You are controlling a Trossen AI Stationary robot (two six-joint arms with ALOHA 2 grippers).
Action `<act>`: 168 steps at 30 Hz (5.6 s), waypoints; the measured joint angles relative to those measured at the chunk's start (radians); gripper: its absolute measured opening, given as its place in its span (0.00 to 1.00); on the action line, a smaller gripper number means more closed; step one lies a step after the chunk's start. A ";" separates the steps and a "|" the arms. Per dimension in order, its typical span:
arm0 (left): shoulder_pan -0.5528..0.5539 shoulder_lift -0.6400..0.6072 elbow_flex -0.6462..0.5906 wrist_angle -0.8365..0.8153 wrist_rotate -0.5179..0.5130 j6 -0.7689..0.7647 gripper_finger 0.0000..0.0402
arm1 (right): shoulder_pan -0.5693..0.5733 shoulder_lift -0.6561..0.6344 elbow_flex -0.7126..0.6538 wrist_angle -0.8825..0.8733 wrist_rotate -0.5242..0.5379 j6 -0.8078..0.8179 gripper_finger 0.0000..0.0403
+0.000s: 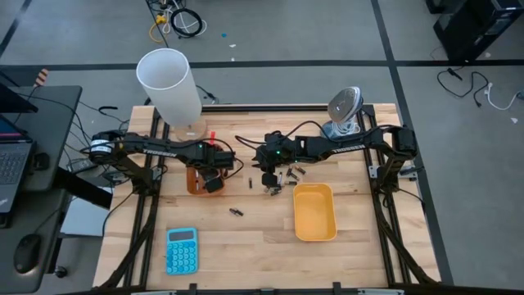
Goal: Sort batteries
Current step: Put the silver battery into the orange bin
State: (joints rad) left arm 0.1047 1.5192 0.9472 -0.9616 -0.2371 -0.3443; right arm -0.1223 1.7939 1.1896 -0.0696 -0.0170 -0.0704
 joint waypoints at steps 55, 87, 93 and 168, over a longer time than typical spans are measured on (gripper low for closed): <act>-0.093 -0.161 0.094 0.222 -0.092 0.285 0.26 | -0.122 0.005 0.000 -0.352 0.083 -0.267 0.24; -0.094 -0.161 0.079 0.263 -0.092 0.257 0.26 | -0.130 0.124 0.000 -0.283 0.148 -0.142 0.38; -0.094 -0.161 0.079 0.263 -0.092 0.260 0.26 | -0.130 0.163 0.000 -0.276 0.151 -0.128 0.38; -0.095 -0.151 0.079 0.451 -0.058 0.382 0.26 | -0.040 -0.030 0.000 0.127 -0.187 -0.218 0.01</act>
State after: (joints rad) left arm 0.0101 1.3678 1.0260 -0.5101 -0.2955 0.0376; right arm -0.1627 1.7634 1.1892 0.0574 -0.2035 -0.2886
